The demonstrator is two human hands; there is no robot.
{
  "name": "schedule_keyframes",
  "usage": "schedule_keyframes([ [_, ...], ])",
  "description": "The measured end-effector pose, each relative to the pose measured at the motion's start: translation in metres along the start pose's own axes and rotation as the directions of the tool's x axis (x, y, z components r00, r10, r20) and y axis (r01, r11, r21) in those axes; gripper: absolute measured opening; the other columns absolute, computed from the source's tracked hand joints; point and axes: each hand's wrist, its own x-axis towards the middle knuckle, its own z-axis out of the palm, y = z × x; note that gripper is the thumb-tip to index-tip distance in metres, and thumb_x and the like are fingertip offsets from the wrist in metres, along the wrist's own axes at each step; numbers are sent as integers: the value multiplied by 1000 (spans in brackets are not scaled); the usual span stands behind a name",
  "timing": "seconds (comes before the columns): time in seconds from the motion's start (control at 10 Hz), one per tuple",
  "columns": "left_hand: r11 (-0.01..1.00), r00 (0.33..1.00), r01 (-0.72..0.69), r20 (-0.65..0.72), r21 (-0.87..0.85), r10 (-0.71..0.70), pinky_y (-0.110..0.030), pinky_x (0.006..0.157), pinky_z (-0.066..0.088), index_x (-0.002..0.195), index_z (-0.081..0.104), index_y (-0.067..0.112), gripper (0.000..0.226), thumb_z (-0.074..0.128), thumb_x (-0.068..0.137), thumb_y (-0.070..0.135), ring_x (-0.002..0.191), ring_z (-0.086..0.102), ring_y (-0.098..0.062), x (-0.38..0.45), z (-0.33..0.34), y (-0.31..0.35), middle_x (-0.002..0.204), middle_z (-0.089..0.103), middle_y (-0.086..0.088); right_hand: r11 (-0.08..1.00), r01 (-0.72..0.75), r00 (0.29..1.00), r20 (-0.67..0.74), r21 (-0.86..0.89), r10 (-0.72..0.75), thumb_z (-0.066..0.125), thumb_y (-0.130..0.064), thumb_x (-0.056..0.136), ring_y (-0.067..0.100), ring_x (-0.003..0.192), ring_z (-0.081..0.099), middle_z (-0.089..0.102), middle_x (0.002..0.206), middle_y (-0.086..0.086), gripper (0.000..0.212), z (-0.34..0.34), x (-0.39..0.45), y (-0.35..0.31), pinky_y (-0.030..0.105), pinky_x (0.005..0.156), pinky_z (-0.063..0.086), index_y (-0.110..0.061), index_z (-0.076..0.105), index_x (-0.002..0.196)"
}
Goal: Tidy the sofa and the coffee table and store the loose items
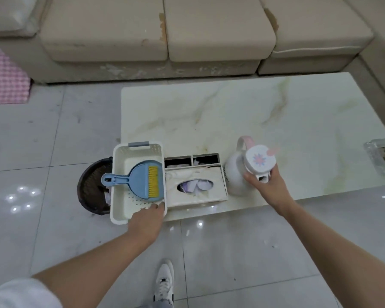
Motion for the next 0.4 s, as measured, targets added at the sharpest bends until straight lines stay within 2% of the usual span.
schedule_keyframes([
  [0.1,1000,1000,-2,3,10,2,-37,78,47,148,27,17,66,48,87,-1,102,60,-29,2,1,-15,128,51,-8,1000,-21,1000,10,18,21,84,-56,66,-10,112,56,59,121,-30,80,14,-4,-9,22,88,44,-44,40,132],
  [0.2,999,999,-52,12,14,52,-35,73,40,145,31,18,59,50,90,4,105,57,-28,0,-6,-25,129,50,-8,1000,-3,999,53,2,3,87,-46,67,-4,128,47,48,140,-27,92,18,-17,-12,17,98,41,-42,32,140],
  [0.3,995,996,-74,-46,70,77,-34,77,41,138,37,17,50,53,95,35,109,54,-24,-8,-24,-25,128,50,-5,983,-122,992,-46,-139,116,87,-40,72,10,150,19,16,164,-9,118,17,-54,-9,21,110,21,-23,7,158],
  [0.4,988,974,-123,-177,96,139,-33,71,38,128,43,18,49,44,93,53,101,55,-21,-28,-39,-15,119,53,-3,941,-198,980,-63,-274,188,79,-34,82,20,150,20,17,164,6,106,12,-120,14,28,115,20,-13,8,158],
])
